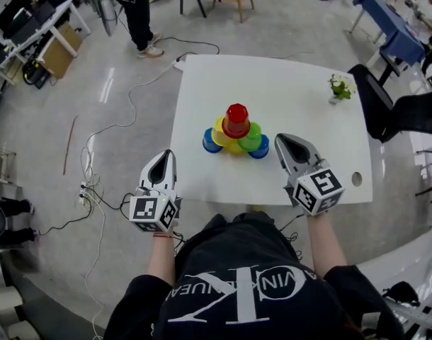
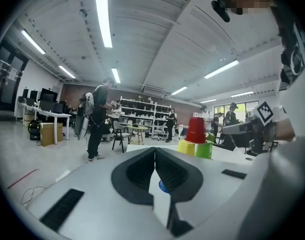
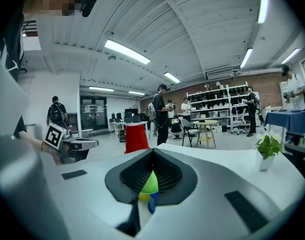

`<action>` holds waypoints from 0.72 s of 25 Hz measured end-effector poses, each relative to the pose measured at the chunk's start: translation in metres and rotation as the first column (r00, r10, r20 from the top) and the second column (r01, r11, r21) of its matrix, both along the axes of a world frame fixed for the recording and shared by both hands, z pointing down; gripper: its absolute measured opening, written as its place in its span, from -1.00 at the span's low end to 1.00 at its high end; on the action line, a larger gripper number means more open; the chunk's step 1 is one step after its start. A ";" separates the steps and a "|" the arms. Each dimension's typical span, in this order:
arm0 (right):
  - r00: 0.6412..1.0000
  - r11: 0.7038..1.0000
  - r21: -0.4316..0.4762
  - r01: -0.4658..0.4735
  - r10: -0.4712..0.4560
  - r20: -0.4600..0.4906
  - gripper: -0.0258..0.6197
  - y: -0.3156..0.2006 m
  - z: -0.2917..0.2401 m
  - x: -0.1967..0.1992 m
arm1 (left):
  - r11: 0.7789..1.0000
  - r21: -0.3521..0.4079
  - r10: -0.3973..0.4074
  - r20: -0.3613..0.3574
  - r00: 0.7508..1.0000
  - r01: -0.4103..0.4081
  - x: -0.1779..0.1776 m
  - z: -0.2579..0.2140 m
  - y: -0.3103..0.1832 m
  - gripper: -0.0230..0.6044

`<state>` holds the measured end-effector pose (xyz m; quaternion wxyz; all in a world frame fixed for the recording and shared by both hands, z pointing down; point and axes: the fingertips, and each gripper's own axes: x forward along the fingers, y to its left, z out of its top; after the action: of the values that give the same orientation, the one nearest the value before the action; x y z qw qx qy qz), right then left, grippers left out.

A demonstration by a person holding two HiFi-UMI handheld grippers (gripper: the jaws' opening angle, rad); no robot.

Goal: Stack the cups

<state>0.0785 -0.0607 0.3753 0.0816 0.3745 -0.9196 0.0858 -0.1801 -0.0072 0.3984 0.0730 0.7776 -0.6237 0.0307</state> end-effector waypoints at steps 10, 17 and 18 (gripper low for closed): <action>0.996 0.996 -0.015 -0.088 0.088 -0.001 -0.89 0.033 0.033 -0.004 | 0.999 0.018 0.044 -0.002 0.999 -0.044 -0.003 0.009 0.012 -0.91; 0.997 0.997 -0.003 -0.080 0.080 -0.014 -0.89 0.037 0.037 -0.011 | 0.998 0.011 0.062 -0.005 0.998 -0.062 -0.004 0.009 0.011 -0.91; 0.997 0.997 -0.002 -0.077 0.077 -0.016 -0.89 0.037 0.038 -0.013 | 0.998 0.010 0.063 -0.007 0.998 -0.063 -0.004 0.009 0.011 -0.91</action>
<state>0.0659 -0.0233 0.4129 0.0859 0.4103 -0.9037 0.0873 -0.1842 0.0034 0.4077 0.0704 0.7973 -0.5989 0.0270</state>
